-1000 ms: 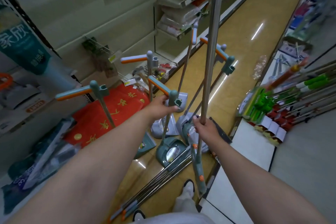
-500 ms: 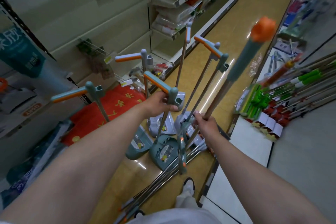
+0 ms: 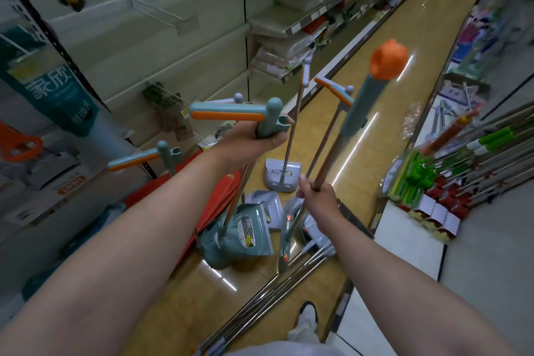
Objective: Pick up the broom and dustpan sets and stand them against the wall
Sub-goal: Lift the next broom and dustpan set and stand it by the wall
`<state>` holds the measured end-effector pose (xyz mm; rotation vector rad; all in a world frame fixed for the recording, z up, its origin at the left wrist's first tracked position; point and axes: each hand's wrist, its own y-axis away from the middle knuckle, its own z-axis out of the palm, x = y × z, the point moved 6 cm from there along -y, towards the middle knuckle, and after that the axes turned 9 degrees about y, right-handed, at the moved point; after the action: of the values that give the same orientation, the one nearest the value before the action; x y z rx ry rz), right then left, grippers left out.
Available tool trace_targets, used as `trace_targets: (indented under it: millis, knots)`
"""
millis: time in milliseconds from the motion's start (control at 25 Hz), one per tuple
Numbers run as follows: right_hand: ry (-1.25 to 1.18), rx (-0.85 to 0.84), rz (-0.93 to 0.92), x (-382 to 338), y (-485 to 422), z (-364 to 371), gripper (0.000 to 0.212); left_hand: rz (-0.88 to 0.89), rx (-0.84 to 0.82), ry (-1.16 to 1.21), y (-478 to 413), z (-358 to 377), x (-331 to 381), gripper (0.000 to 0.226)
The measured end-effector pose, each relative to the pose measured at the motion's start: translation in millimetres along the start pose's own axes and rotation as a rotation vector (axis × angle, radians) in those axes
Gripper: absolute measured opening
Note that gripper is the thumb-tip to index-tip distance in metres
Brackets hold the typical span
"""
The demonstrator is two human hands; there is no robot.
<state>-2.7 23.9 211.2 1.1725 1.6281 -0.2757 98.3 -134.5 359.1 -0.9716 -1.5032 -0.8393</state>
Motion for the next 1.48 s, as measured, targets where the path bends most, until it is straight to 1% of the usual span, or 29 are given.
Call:
trace_targets:
  millis: [80, 200, 320, 400, 480, 560, 720, 800, 840, 960, 1000, 1040, 1160, 1280, 1400, 1480]
  knots:
    - [-0.035, -0.039, -0.065, -18.8, 1.5, 2.9, 0.029, -0.006, -0.024, 0.008, 6.5, -1.9, 3.9, 0.02]
    - [-0.061, -0.129, -0.143, -35.8, 6.5, 10.8, 0.035, -0.02, -0.006, 0.052, 12.1, 1.6, 7.6, 0.021]
    - [-0.006, -0.22, -0.2, -43.5, 12.2, 21.0, 0.035, 0.003, 0.028, 0.118, 14.9, 5.1, 10.3, 0.029]
    - [0.027, -0.252, -0.221, -44.9, 15.4, 24.4, 0.035, 0.001, 0.029, 0.171, 16.9, 5.9, 10.2, 0.026]
    - [0.055, -0.252, -0.238, -49.0, 20.3, 24.9, 0.035, -0.01, 0.023, 0.163, 19.6, 9.1, 10.4, 0.024]
    - [0.067, -0.248, -0.25, -53.5, 24.5, 25.9, 0.034, -0.02, 0.028, 0.151, 22.0, 13.9, 8.8, 0.027]
    - [0.067, -0.246, -0.242, -60.0, 26.6, 28.7, 0.039, -0.058, 0.047, 0.236, 22.9, 22.7, 0.7, 0.013]
    - [0.068, -0.239, -0.228, -61.0, 25.3, 28.3, 0.04, -0.041, 0.057, 0.274, 22.9, 23.8, -1.9, 0.011]
    - [0.066, -0.234, -0.219, -60.3, 24.7, 28.3, 0.04, -0.022, 0.066, 0.299, 23.1, 23.6, -0.6, 0.015]
    - [0.072, -0.245, -0.162, -46.9, 23.3, 30.4, 0.039, 0.039, 0.057, 0.354, 24.0, 24.0, 9.7, 0.042]
    - [0.075, -0.253, -0.145, -41.6, 24.1, 31.6, 0.039, 0.055, 0.044, 0.365, 24.3, 24.1, 14.3, 0.048]
    - [0.076, -0.259, -0.127, -38.0, 26.0, 32.8, 0.039, 0.071, 0.032, 0.372, 24.7, 24.4, 18.1, 0.047]
    - [0.046, -0.254, -0.121, -41.1, 28.1, 34.5, 0.039, 0.118, 0.014, 0.434, 26.6, 26.0, 23.3, 0.03]
    - [-0.019, -0.248, -0.136, -53.0, 29.2, 35.8, 0.041, 0.142, 0.021, 0.469, 28.9, 30.0, 25.2, 0.032]
    - [-0.034, -0.275, -0.161, -56.7, 33.2, 37.9, 0.042, 0.159, 0.021, 0.421, 29.8, 33.1, 28.7, 0.037]
    - [-0.015, -0.323, -0.194, -59.5, 38.8, 39.0, 0.042, 0.166, 0.03, 0.373, 30.9, 32.6, 30.0, 0.038]
